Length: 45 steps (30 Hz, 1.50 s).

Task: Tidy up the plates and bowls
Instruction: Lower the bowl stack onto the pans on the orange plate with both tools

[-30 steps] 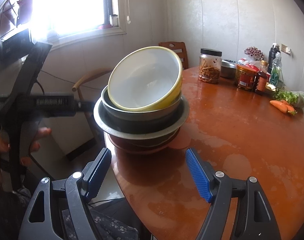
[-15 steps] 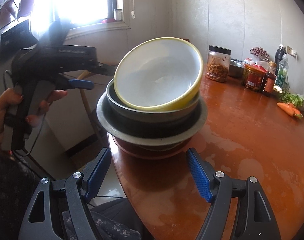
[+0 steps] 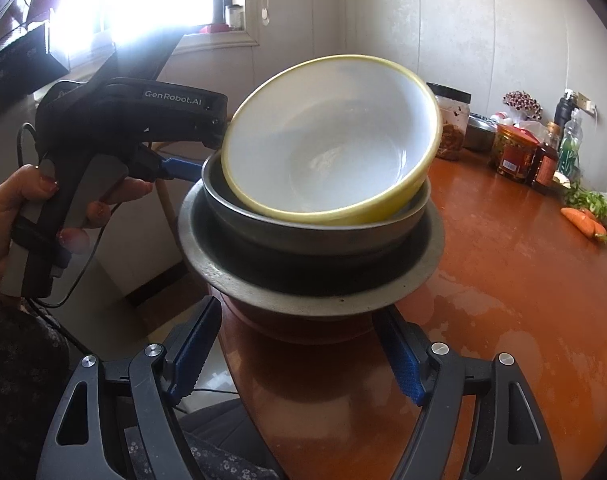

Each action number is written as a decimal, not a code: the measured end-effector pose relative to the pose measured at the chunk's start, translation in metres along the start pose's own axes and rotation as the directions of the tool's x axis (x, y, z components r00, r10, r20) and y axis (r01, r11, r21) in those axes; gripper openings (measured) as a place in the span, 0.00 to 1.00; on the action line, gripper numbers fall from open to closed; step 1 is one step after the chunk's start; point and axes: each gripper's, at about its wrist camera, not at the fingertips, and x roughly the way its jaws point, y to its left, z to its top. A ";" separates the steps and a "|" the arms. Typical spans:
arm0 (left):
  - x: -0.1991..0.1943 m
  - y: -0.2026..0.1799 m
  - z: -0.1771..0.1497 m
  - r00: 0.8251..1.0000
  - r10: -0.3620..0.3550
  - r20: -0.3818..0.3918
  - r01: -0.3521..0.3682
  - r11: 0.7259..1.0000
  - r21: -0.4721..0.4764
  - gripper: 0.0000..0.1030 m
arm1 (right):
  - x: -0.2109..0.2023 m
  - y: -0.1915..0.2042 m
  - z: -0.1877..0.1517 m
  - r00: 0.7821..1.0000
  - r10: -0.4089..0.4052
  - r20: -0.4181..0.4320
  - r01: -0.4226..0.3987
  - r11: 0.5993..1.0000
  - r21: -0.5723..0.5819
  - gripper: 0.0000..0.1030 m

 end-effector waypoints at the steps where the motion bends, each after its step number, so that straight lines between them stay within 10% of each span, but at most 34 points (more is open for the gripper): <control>1: 0.002 0.000 0.001 1.000 -0.005 -0.004 0.005 1.000 0.004 0.74 | 0.002 0.000 0.001 1.000 -0.009 -0.002 0.009 1.000 0.002 0.77; 26: 0.024 -0.012 -0.007 0.994 -0.083 -0.070 0.086 0.996 0.031 0.57 | 0.010 -0.021 0.001 0.999 -0.032 0.006 0.032 0.999 0.021 0.80; 45: 0.037 0.011 -0.010 0.958 -0.244 -0.151 0.238 0.970 -0.052 0.50 | 0.011 -0.018 0.003 0.999 -0.054 0.006 0.054 0.998 -0.008 0.81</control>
